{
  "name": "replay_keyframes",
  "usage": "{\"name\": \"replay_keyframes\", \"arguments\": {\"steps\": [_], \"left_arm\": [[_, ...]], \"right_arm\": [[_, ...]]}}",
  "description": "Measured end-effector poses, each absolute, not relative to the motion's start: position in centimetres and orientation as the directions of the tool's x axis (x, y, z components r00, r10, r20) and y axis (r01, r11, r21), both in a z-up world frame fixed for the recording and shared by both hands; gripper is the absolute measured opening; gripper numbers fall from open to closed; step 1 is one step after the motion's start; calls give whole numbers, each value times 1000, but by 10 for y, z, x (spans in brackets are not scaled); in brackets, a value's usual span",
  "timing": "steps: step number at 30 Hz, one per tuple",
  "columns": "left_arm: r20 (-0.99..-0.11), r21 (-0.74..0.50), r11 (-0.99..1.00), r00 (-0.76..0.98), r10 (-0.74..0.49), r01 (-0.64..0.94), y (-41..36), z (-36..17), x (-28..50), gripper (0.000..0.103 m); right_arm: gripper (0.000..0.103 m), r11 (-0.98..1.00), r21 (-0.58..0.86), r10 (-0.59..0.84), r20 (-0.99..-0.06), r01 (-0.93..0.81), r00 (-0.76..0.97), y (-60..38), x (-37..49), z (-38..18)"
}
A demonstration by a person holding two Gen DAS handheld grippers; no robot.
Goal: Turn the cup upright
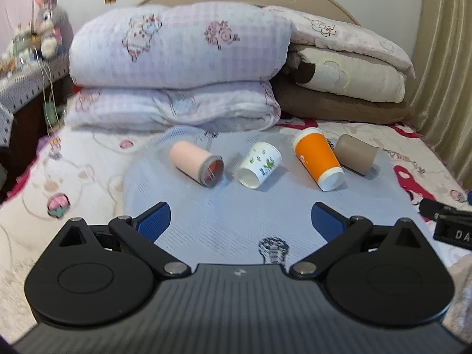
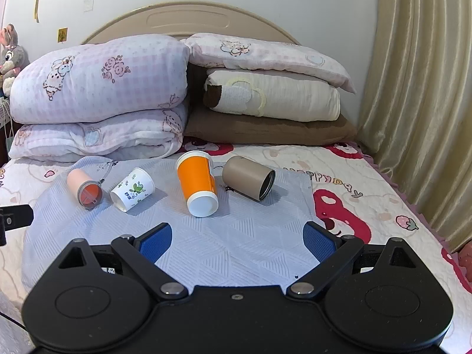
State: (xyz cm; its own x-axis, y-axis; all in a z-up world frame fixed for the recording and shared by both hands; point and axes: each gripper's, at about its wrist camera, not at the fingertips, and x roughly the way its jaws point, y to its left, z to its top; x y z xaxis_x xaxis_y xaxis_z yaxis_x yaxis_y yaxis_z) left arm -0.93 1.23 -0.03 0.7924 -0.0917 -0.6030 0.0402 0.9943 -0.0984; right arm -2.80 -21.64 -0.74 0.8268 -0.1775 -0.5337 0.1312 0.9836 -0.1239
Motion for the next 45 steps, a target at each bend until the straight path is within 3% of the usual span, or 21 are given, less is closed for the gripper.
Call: {"name": "replay_keyframes", "arguments": {"steps": [7, 13, 19, 25, 29, 35, 42, 45], "left_arm": [[-635, -51, 997, 768, -82, 64, 18, 10, 1, 103], [-635, -9, 994, 767, -90, 109, 28, 36, 31, 103], [-648, -100, 985, 742, -171, 140, 47, 41, 91, 103], [-680, -106, 978, 705, -203, 180, 41, 25, 148, 103], [-701, -108, 968, 673, -236, 227, 28, 13, 181, 101], [-699, -164, 959, 659, -278, 230, 27, -4, 218, 101], [-679, -357, 908, 606, -414, 220, 56, -38, 248, 100], [-702, -379, 904, 575, -420, 197, 60, -62, 260, 99]], "right_arm": [[98, 991, -86, -132, -567, 101, 813, -218, -23, -4], [98, 987, 137, 153, -590, -88, 793, -230, -5, 20], [98, 933, 213, 358, -620, -289, 698, -206, 33, 27], [98, 895, 279, 443, -663, -349, 603, -171, 75, 9], [97, 850, 420, 527, -670, -319, 523, -165, 114, -16], [97, 835, 462, 550, -665, -300, 506, -152, 151, -45], [94, 838, 499, 526, -634, -221, 567, -149, 195, -85], [94, 844, 504, 504, -634, -181, 587, -149, 211, -103]]}}
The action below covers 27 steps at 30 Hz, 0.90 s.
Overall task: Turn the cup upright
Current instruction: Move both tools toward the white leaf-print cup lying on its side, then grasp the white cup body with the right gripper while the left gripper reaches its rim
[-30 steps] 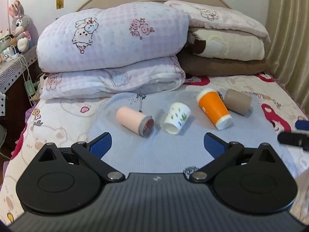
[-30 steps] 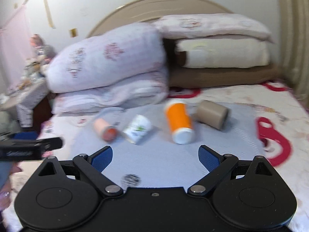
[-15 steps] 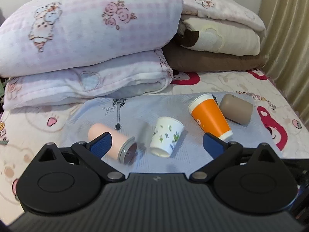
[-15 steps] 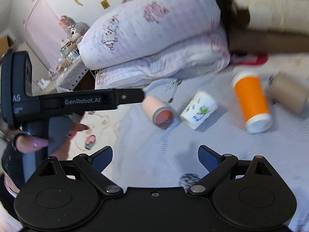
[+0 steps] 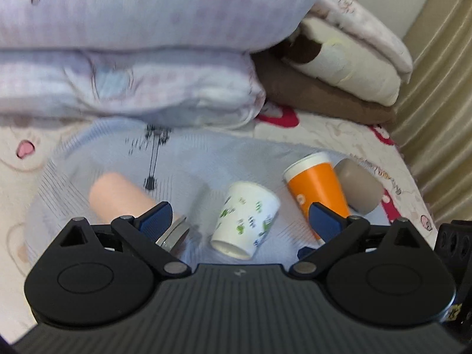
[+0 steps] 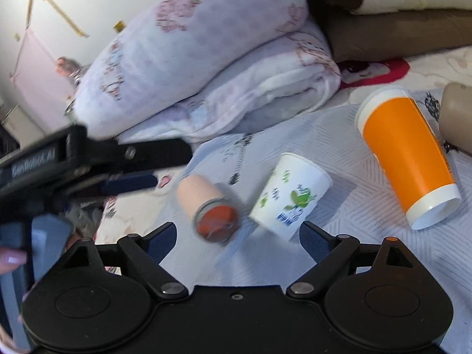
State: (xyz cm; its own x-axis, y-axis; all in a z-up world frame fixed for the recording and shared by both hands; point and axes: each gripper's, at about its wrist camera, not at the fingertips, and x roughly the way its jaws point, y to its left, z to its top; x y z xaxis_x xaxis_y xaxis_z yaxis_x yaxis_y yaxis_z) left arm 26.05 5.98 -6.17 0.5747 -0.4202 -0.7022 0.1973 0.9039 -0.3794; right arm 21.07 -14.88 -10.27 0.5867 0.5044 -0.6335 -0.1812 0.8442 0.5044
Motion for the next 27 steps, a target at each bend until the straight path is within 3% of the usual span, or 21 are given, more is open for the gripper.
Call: {"name": "replay_keyframes", "arguments": {"steps": [10, 16, 21, 23, 27], "left_arm": [[-691, -384, 879, 543, -477, 283, 42, -85, 274, 91], [-672, -466, 849, 523, -524, 251, 51, -95, 282, 90], [-688, -457, 854, 509, -517, 249, 46, -101, 286, 90], [-690, -462, 853, 506, -518, 244, 46, -103, 287, 90], [-684, -482, 845, 503, -528, 230, 49, -104, 289, 90]], "right_arm": [[94, 856, 512, 446, -655, -76, 610, -140, 240, -144], [93, 860, 509, 408, -653, -28, 638, -139, 255, -157], [93, 867, 499, 389, -673, -3, 629, -139, 265, -165], [91, 860, 510, 393, -673, 7, 627, -142, 268, -169], [75, 864, 504, 396, -668, -9, 630, -141, 270, -171]]}}
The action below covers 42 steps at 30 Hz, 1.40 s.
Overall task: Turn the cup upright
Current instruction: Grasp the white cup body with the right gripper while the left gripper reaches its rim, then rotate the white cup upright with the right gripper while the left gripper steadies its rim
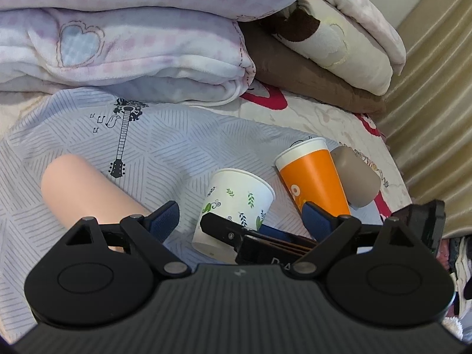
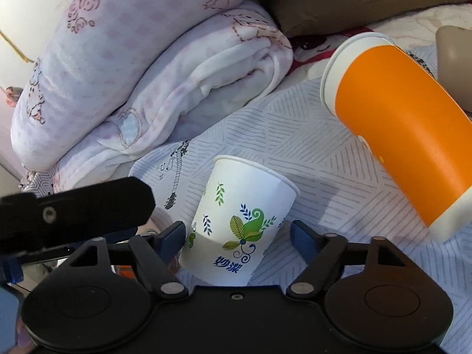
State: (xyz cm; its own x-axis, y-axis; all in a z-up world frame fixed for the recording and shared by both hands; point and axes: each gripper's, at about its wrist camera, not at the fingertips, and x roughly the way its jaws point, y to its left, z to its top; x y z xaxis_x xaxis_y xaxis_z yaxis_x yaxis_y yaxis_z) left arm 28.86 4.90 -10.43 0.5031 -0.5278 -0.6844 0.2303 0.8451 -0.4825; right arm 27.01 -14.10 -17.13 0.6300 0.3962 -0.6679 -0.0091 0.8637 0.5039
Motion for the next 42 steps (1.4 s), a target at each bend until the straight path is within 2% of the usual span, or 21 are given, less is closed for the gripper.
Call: {"name": "replay_keyframes", "arguments": {"steps": [16, 22, 28, 32, 42], "left_arm": [[-662, -532, 813, 483, -573, 236, 48, -100, 280, 90], [-642, -604, 765, 432, -634, 225, 47, -105, 275, 90], [-625, -672, 700, 321, -712, 243, 29, -106, 260, 90], [-631, -698, 676, 243, -737, 235, 12, -112, 245, 90], [-695, -658, 714, 172, -698, 238, -21, -132, 231, 89]], "right_arm": [[72, 883, 462, 403, -655, -82, 639, -147, 247, -146], [72, 903, 403, 414, -717, -152, 561, -150, 231, -122], [72, 928, 277, 367, -785, -247, 499, -161, 200, -95], [72, 930, 289, 364, -806, -226, 466, -178, 181, -96], [72, 932, 329, 363, -822, -155, 438, -197, 166, -111]]}}
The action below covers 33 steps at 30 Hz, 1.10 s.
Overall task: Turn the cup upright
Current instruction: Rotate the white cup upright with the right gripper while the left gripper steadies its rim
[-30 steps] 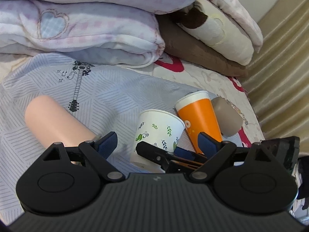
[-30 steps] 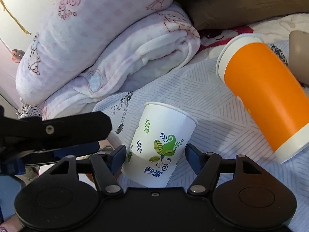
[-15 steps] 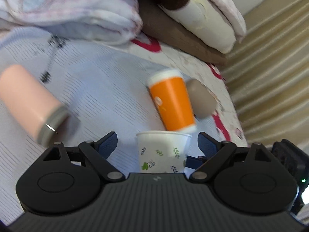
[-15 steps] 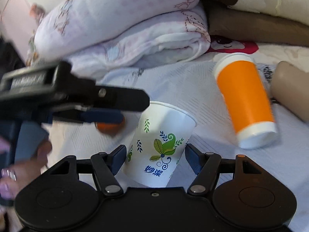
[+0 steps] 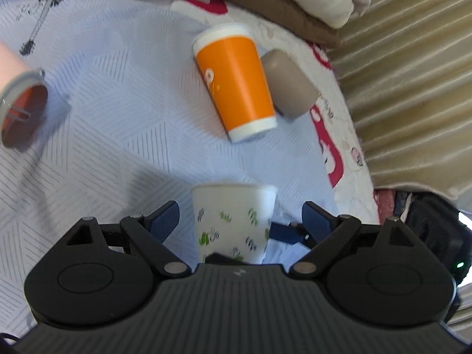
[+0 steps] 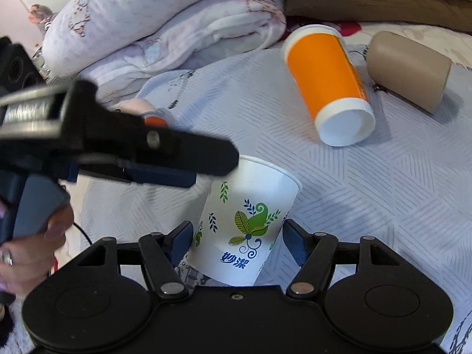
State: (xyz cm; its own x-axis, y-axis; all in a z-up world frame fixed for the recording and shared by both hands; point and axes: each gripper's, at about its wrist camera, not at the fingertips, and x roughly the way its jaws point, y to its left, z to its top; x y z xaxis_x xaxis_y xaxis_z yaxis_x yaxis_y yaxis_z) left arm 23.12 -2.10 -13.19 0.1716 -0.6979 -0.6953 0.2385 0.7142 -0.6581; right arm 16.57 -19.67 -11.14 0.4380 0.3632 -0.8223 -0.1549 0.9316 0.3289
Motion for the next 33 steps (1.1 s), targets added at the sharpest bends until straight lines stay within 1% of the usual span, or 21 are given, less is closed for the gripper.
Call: {"name": "replay_keyframes", "arguments": {"steps": [5, 11, 18, 22, 26, 31, 33], "left_arm": [[-704, -647, 728, 191, -684, 226, -20, -134, 230, 71], [-695, -657, 727, 214, -686, 198, -12, -137, 235, 70], [-687, -655, 717, 207, -696, 238, -18, -139, 234, 71], [-702, -610, 750, 265, -661, 257, -14, -138, 234, 70], [-681, -603, 760, 341, -648, 242, -2, -131, 236, 70], [-643, -613, 754, 406, -650, 237, 8, -124, 238, 70], [-655, -594, 767, 409, -636, 243, 7, -124, 238, 66]], "right_arm": [[72, 932, 320, 363, -804, -172, 472, -196, 161, -111], [71, 941, 267, 338, -779, -209, 527, -191, 156, -112], [71, 943, 200, 323, -738, -265, 593, -181, 150, -110], [71, 947, 101, 292, -671, -306, 681, -166, 142, -116], [71, 928, -129, 207, -602, -349, 771, -140, 134, -129], [70, 903, -227, 181, -571, -366, 801, -130, 131, -142], [70, 896, -235, 191, -562, -377, 805, -127, 129, -142]]}}
